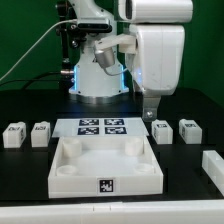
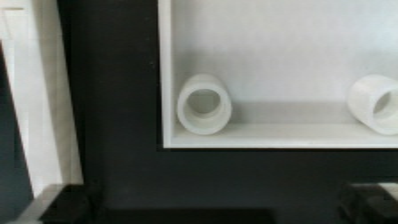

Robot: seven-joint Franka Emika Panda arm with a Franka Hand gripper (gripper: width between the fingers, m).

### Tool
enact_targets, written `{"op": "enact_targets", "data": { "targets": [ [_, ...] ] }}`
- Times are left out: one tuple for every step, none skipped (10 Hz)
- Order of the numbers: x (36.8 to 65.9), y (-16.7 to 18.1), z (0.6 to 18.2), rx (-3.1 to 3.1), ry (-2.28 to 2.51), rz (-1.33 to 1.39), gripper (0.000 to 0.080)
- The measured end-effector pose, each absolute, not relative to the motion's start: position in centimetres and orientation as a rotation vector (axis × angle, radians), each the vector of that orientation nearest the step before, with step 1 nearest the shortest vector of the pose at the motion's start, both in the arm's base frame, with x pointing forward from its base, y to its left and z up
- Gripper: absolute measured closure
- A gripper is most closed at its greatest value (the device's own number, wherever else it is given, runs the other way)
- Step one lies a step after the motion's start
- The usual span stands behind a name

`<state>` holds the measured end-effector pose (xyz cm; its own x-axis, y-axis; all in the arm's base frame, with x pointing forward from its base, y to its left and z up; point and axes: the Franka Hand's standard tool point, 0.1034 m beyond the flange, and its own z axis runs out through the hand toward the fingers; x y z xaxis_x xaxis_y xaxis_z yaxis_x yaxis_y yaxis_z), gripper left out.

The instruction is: Assemble one leg

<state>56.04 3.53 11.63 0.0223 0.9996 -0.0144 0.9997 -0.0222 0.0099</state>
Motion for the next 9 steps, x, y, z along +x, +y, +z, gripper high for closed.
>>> {"op": "enact_targets", "data": {
  "targets": [
    [55.9,3.2,11.5,2.222,2.193,-0.001,0.0150],
    [53.8,1.6,10.3,2.197,2.202,0.019,0.0150],
    [50.4,-0.2,8.7,2.238,2.197,-0.028,0.0150],
    [48.4,-1.3,7.6,2.252,2.198,-0.038,0.0150],
    [47.1,-2.0,6.6,2.274,2.186,-0.041,0.0150],
    [46.2,-2.3,5.5,2.299,2.187,-0.063,0.0150],
    [46.0,-2.3,4.7,2.312,2.185,-0.071,0.0150],
    [46.3,-2.0,4.5,2.340,2.157,-0.070,0.0150],
    [46.3,-2.0,4.5,2.342,2.154,-0.070,0.0150]
  ]
}}
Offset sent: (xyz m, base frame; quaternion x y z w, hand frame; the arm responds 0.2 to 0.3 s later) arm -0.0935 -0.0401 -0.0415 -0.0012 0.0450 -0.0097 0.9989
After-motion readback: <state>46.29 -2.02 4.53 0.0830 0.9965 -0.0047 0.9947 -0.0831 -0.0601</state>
